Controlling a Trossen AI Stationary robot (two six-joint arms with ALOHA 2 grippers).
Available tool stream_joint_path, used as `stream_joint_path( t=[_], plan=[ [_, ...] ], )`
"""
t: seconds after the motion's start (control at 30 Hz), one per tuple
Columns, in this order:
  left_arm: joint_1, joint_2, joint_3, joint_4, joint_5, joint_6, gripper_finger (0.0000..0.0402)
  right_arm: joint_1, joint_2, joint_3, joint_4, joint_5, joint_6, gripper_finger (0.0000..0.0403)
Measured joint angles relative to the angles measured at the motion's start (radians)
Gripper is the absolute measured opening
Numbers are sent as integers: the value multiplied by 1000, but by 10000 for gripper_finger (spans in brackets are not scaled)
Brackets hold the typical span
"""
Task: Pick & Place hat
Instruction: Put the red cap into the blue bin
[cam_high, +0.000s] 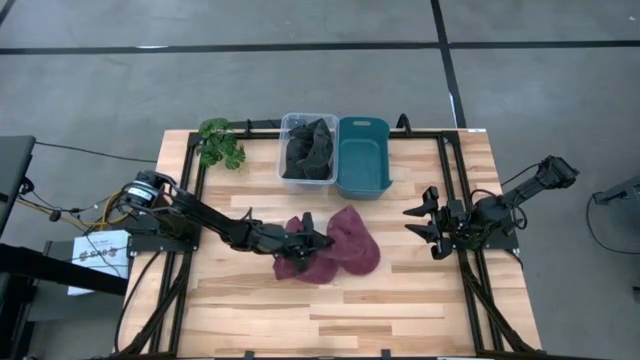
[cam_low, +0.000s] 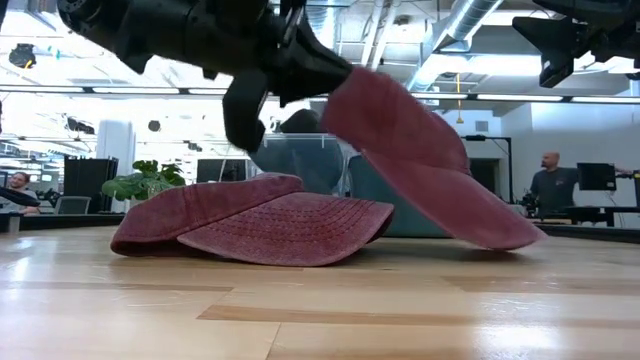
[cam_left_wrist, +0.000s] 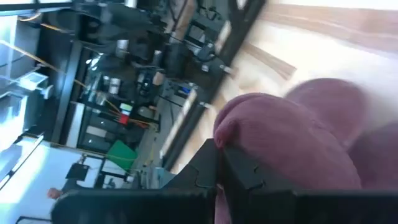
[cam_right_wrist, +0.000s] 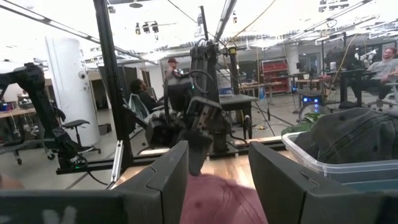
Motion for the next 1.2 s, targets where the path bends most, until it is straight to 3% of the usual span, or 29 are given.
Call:
stream_joint_path(
  t=[0.33,0.7,0.97,1.2],
  plan=[
    [7,-191,1,-30,13,-48,10,0,0,0,6,1,0,161],
    [4,-350,1,-204,14,-113,10,0,0,0,8,2,0,161],
    [-11,-374,1,-247,27,-147,10,0,0,0,8,2,0,161],
    [107,-374,21,-245,132,-238,10,0,0,0,30,3,0,161]
  ],
)
